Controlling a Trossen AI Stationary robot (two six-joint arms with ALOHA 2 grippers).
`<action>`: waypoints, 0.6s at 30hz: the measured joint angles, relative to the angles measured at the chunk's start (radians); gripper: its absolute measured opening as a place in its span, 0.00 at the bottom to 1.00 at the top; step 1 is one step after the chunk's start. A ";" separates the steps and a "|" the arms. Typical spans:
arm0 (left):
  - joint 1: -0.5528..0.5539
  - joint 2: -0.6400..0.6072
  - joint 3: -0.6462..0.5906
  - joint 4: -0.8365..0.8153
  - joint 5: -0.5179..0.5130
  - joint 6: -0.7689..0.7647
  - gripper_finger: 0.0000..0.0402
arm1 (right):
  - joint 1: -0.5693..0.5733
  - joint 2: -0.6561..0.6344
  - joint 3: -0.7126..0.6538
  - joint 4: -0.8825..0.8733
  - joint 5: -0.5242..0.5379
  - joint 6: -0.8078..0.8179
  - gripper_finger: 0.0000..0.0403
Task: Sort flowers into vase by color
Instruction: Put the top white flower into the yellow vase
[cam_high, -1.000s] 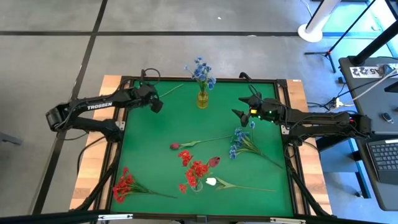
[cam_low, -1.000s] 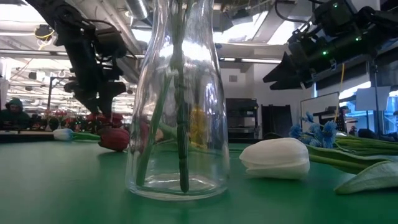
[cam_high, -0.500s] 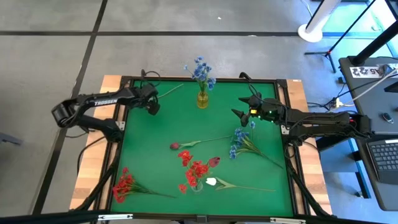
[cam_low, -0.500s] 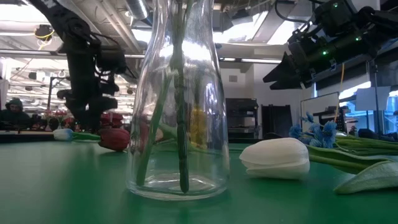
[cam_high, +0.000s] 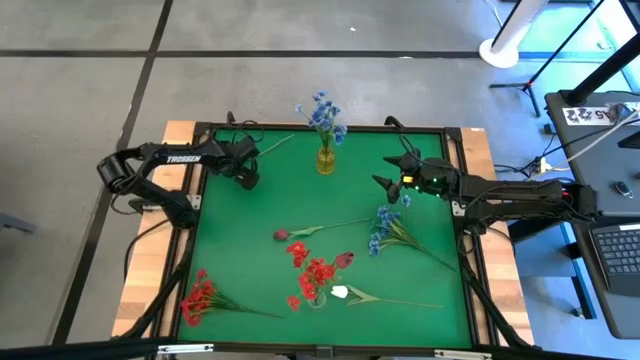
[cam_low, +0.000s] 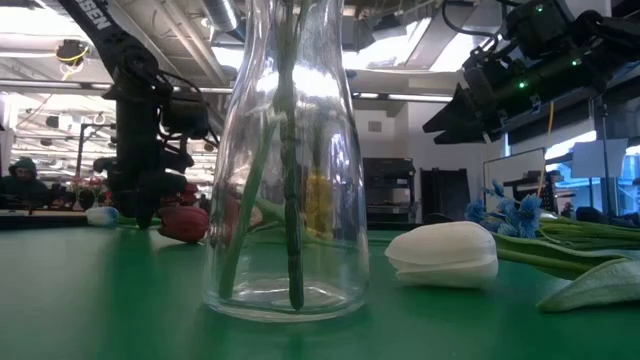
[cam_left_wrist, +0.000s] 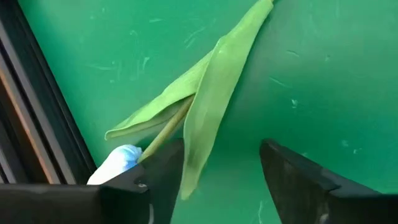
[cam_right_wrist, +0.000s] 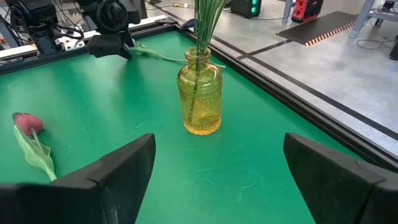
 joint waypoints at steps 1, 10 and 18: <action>0.000 0.000 0.000 0.001 0.002 0.000 0.48 | 0.000 0.000 0.000 0.000 0.000 0.002 0.88; 0.000 0.004 -0.006 -0.015 -0.030 -0.017 0.12 | 0.000 0.000 0.000 -0.001 -0.010 0.028 0.88; -0.019 0.004 0.046 -0.108 -0.087 -0.079 0.01 | 0.000 0.000 0.000 -0.005 -0.026 0.044 0.88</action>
